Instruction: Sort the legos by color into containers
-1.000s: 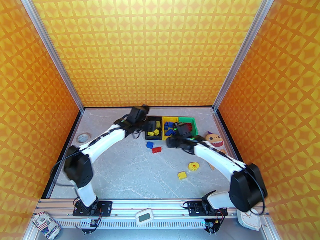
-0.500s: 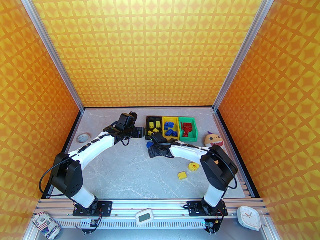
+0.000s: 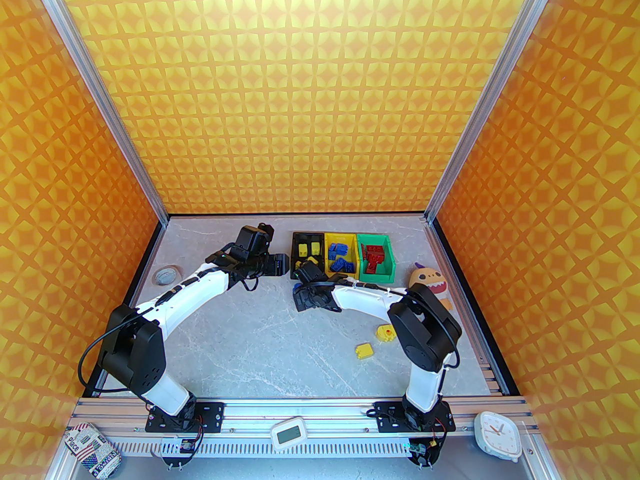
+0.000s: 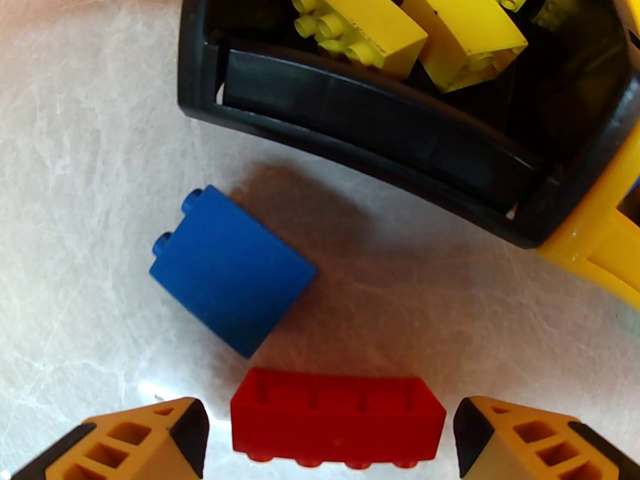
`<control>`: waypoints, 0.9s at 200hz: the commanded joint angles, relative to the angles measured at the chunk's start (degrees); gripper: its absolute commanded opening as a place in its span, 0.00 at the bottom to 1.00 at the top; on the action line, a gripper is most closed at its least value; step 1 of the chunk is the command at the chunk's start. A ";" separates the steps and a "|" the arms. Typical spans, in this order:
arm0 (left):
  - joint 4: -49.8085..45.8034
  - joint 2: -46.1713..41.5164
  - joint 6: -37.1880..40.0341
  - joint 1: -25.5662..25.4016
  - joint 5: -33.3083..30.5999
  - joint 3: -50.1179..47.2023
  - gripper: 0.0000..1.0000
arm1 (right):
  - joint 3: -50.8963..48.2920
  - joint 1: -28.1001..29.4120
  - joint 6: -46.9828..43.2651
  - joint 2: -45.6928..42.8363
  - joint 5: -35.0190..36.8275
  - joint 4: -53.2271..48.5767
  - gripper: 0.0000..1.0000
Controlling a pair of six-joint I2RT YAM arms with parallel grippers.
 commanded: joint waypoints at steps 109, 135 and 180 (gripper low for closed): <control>-3.44 -3.70 2.16 0.65 0.43 -0.11 0.68 | 1.91 -5.39 -4.45 -14.05 6.25 -7.03 0.53; -3.85 -4.76 2.64 0.65 0.28 0.00 0.68 | 3.91 -12.03 -7.62 -17.78 6.50 -9.35 0.54; -4.82 -6.43 2.70 0.65 0.29 0.10 0.68 | 7.53 -24.02 -10.64 -16.71 0.57 -9.31 0.53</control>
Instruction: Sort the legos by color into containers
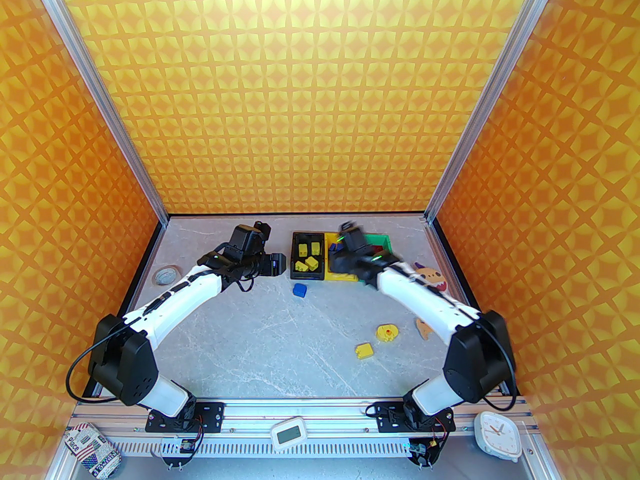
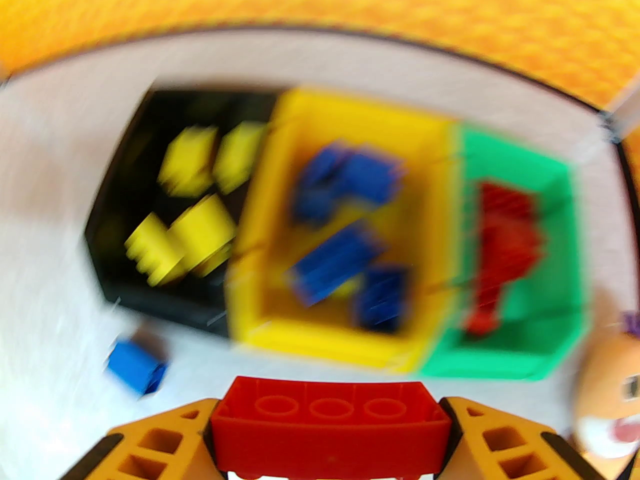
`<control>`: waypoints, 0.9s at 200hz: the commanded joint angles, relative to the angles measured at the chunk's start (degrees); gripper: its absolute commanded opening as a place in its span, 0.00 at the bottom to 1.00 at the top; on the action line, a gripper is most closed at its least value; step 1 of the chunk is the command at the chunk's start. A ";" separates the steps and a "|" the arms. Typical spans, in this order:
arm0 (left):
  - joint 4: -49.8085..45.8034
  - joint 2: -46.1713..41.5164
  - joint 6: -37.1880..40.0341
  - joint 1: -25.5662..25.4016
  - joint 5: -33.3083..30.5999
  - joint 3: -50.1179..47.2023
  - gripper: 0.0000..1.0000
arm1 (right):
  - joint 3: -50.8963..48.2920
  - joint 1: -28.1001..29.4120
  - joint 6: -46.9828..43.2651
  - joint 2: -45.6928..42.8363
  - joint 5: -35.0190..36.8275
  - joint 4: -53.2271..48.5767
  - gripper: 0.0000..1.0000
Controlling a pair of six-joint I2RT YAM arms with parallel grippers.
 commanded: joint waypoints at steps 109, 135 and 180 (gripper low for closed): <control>-5.95 -10.61 3.87 0.32 -2.14 -2.90 0.69 | 15.25 -14.83 -2.37 19.38 -3.54 0.17 0.57; -5.80 -10.89 3.52 0.32 -2.17 -3.30 0.71 | 19.89 -15.11 -2.73 23.18 -3.36 -2.40 0.78; -5.38 -10.14 2.44 0.26 -2.16 -3.63 0.77 | 16.72 -15.10 -1.94 19.51 -7.52 -1.83 0.84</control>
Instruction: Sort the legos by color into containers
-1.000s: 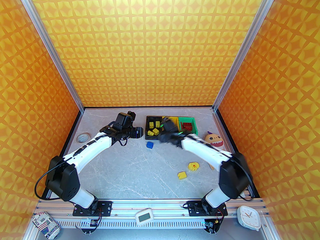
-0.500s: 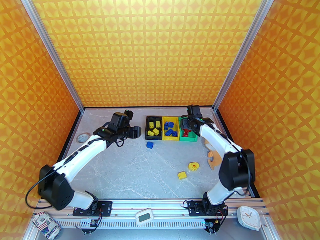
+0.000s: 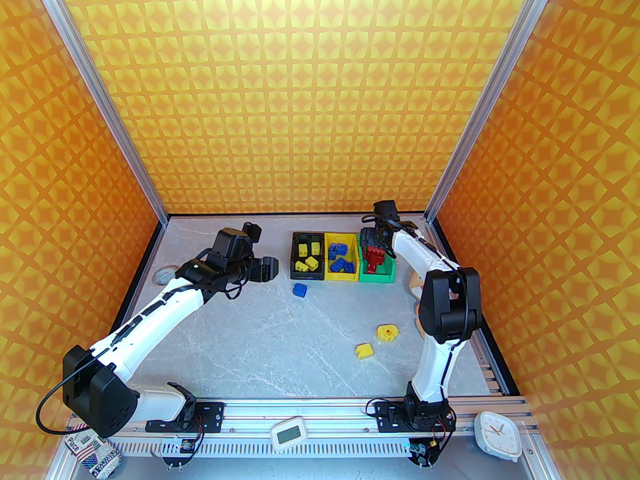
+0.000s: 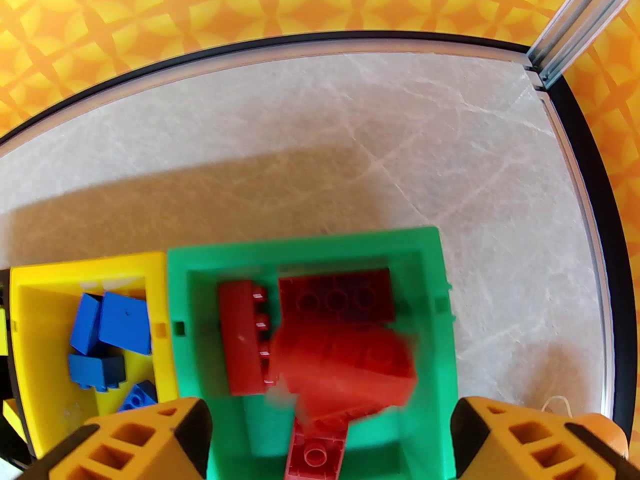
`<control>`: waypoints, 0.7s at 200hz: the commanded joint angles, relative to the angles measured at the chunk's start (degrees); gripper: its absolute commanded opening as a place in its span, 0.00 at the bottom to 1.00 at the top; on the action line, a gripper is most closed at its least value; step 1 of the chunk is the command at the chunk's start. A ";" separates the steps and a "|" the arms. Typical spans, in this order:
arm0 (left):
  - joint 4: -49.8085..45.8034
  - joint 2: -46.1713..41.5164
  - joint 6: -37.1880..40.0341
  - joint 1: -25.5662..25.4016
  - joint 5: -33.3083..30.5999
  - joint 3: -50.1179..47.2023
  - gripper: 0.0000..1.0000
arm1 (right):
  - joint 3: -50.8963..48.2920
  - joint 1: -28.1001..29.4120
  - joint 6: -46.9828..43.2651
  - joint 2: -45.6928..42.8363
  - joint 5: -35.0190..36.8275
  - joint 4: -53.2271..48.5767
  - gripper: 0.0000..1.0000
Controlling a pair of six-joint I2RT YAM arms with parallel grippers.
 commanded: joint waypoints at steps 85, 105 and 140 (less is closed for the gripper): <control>8.59 3.43 -8.83 -7.73 -3.64 -11.43 0.79 | -17.88 3.00 2.37 -17.38 -8.92 2.87 0.82; 9.85 7.16 -10.06 -11.49 -5.02 -10.50 0.80 | -20.90 4.77 2.22 -19.67 -8.78 2.47 0.82; 8.17 15.89 -10.54 -14.82 -9.63 -4.98 0.79 | -26.76 5.56 2.59 -24.47 -11.23 3.34 0.82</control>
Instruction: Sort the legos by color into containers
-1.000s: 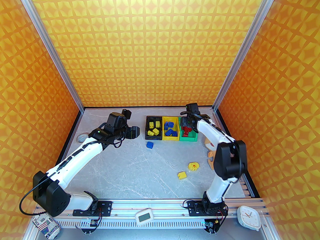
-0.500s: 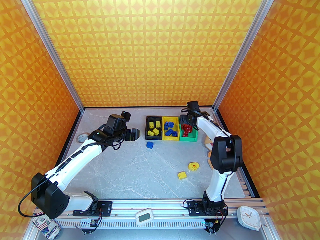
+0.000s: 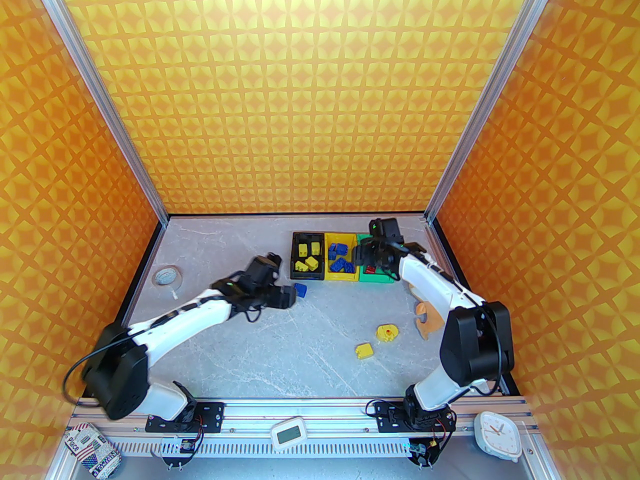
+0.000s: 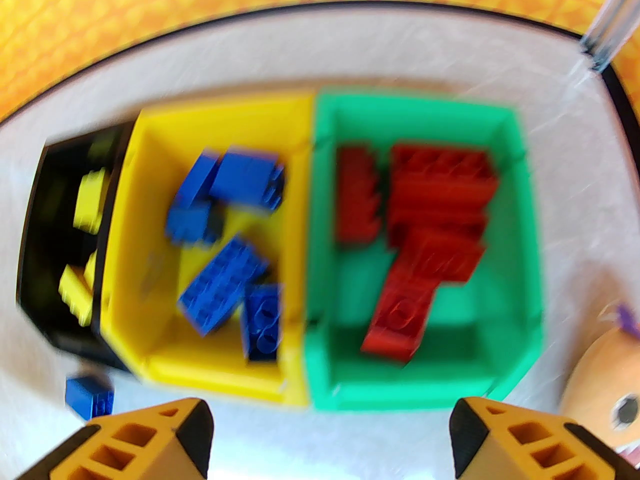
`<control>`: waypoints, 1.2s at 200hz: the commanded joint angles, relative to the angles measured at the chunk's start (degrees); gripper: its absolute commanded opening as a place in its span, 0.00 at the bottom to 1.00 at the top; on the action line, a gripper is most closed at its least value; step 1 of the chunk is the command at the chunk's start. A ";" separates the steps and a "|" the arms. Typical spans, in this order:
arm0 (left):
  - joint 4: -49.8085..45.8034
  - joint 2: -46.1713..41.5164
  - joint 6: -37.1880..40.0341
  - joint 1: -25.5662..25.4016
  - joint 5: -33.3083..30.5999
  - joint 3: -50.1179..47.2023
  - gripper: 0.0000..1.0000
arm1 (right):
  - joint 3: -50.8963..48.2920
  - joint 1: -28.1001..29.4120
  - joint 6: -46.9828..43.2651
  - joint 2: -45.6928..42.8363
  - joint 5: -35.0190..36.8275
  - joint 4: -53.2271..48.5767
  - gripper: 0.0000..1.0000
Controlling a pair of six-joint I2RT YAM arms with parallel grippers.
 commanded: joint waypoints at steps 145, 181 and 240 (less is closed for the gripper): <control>3.40 21.20 9.04 -1.88 -10.47 15.58 0.77 | -8.87 0.20 -0.67 -10.70 -2.00 -1.08 0.83; 4.36 23.20 8.72 -1.81 -13.65 16.08 0.78 | -8.62 0.22 -0.69 -10.97 -1.75 -1.39 0.83; 7.58 25.20 8.64 -1.83 -14.26 16.65 0.71 | -8.50 0.18 -0.91 -11.85 -1.03 -2.09 0.83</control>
